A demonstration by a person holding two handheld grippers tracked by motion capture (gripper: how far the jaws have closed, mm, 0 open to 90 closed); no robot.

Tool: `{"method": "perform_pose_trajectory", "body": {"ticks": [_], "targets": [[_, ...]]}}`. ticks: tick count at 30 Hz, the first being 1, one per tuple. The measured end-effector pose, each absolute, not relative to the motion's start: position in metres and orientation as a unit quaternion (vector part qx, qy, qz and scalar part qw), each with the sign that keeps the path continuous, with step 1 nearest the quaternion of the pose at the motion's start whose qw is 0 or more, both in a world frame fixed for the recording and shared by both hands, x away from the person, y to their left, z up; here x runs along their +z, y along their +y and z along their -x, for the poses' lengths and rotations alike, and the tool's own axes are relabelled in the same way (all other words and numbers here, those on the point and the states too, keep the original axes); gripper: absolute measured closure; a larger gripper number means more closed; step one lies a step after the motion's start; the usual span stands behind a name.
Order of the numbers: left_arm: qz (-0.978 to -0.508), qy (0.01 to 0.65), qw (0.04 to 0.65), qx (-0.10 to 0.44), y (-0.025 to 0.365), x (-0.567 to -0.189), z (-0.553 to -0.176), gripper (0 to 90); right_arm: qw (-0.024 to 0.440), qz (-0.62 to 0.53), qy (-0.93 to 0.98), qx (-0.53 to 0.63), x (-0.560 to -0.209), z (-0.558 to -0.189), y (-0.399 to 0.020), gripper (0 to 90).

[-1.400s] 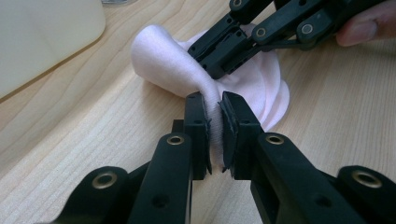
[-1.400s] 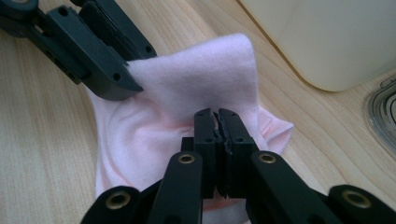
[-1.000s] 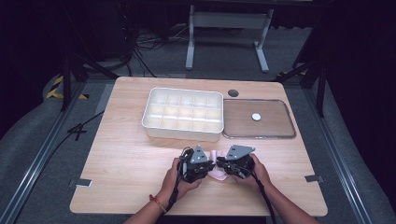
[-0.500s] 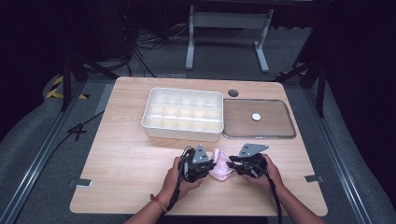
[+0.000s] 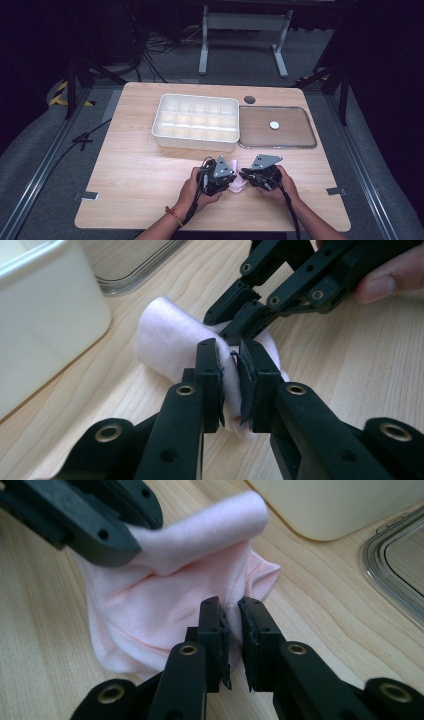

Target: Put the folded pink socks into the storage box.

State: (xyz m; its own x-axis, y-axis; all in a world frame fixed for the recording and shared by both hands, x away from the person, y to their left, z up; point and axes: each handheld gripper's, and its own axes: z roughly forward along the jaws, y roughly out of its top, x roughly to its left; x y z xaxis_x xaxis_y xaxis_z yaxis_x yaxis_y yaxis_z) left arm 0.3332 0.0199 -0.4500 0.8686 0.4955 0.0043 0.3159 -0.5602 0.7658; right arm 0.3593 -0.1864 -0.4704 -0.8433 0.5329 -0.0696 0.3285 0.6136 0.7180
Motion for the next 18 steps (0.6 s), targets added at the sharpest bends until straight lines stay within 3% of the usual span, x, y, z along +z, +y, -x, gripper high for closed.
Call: {"method": "perform_pose_trajectory", "body": {"ticks": [18], "targets": [[-0.886,0.222,0.396,0.092,0.008,-0.47,-0.33,78.5,0.132,-0.252,0.881,0.378,-0.473,-0.36,-0.192,78.1]]}}
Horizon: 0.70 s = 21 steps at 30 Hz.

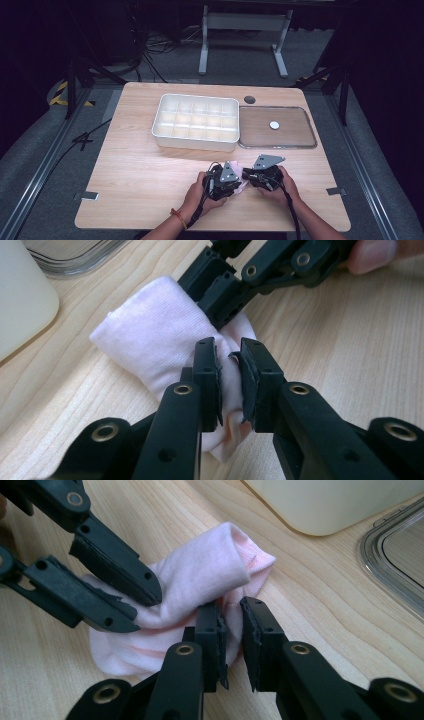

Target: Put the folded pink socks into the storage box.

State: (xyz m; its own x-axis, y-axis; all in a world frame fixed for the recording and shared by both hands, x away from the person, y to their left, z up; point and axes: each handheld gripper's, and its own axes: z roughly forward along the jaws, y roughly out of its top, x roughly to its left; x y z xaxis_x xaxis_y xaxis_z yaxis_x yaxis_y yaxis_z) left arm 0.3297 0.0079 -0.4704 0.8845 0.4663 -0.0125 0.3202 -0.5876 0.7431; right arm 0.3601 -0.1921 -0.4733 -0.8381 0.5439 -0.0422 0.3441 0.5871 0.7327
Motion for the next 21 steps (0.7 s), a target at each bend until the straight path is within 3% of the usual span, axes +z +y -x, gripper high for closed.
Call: {"method": "perform_pose_trajectory", "body": {"ticks": [13,21], "targets": [[-0.88,0.227,0.41,0.077,0.01,-0.475,-0.334,78.9,0.124,-0.265,0.848,0.442,-0.457,-0.362,-0.207,72.4],[-0.882,0.223,0.407,0.078,0.01,-0.475,-0.334,78.9,0.122,-0.259,0.842,0.457,-0.455,-0.364,-0.192,69.7]]}}
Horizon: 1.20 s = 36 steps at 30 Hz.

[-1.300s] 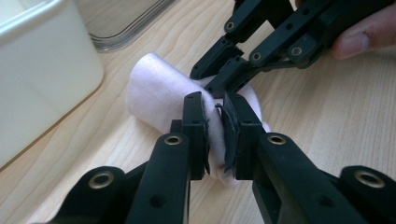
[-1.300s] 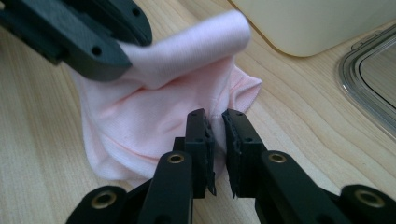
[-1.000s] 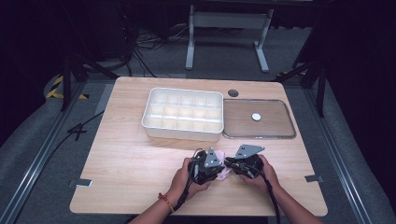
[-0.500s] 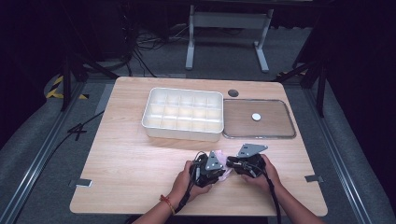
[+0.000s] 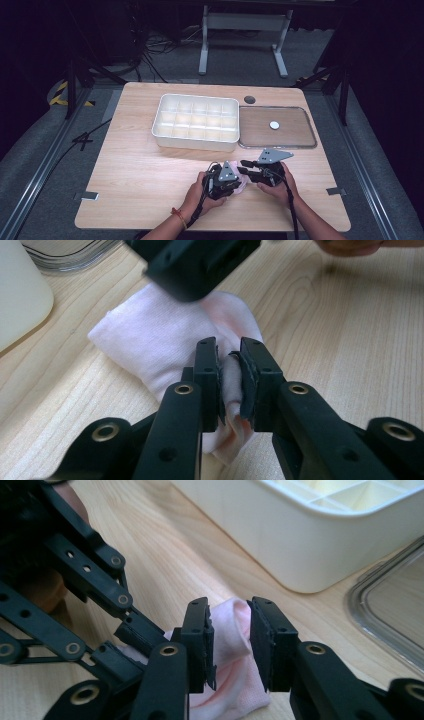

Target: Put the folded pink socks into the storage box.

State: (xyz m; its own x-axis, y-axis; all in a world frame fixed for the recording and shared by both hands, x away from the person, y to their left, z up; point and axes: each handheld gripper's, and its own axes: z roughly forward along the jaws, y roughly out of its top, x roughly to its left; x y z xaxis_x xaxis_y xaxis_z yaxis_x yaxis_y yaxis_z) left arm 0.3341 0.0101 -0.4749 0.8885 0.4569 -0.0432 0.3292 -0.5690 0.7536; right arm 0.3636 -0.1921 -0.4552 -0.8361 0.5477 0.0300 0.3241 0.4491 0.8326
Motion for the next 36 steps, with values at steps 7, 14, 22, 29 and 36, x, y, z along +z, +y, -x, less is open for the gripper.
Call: {"method": "perform_pose_trajectory", "body": {"ticks": [7,14,22,29,36], "targets": [[-0.884,0.218,0.407,0.075,0.012,-0.473,-0.333,77.1,0.111,-0.268,0.861,0.417,-0.468,-0.371,-0.19,76.4],[-0.862,0.218,0.454,0.06,0.036,-0.445,-0.34,75.6,0.105,-0.265,0.865,0.413,-0.469,-0.372,-0.195,80.7],[-0.869,0.219,0.44,0.059,0.036,-0.456,-0.345,77.4,0.11,-0.257,0.867,0.411,-0.47,-0.371,-0.194,81.5],[-0.884,0.188,0.424,0.049,0.022,-0.473,-0.337,79.5,0.108,-0.253,0.867,0.414,-0.47,-0.37,-0.195,81.4],[-0.896,0.162,0.405,0.079,0.015,-0.473,-0.328,79.1,0.121,-0.245,0.871,0.407,-0.469,-0.369,-0.195,81.1]]}}
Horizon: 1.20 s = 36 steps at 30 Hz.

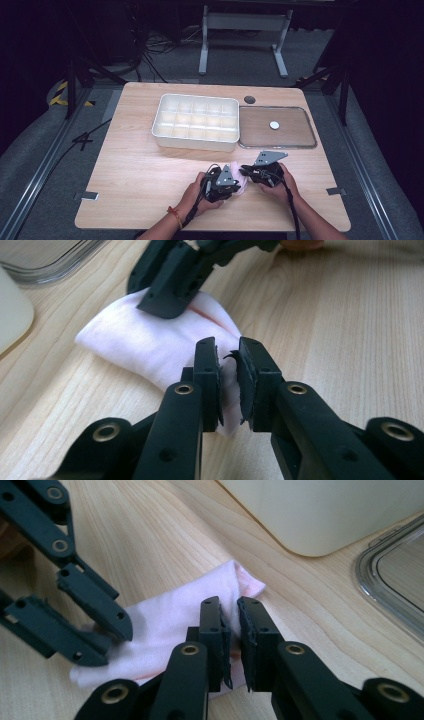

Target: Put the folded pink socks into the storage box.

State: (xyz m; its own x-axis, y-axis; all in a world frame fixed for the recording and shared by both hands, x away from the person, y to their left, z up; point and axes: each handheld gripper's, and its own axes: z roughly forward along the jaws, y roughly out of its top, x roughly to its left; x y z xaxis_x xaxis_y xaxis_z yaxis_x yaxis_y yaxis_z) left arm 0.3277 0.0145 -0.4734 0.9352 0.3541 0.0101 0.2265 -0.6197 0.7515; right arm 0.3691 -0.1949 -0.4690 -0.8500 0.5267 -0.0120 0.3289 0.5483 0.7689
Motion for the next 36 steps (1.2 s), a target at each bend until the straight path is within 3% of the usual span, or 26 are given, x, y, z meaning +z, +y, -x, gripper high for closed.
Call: {"method": "perform_pose_trajectory", "body": {"ticks": [10,22,36], "targets": [[-0.898,0.164,0.401,0.074,0.012,-0.474,-0.328,79.3,0.162,-0.271,0.867,0.385,-0.46,-0.37,-0.202,88.0],[-0.894,0.173,0.407,0.073,0.012,-0.475,-0.327,79.5,0.143,-0.246,0.858,0.428,-0.439,-0.354,-0.203,85.4],[-0.893,0.171,0.412,0.067,0.01,-0.476,-0.325,82.0,0.142,-0.246,0.885,0.37,-0.46,-0.359,-0.189,87.8]]}}
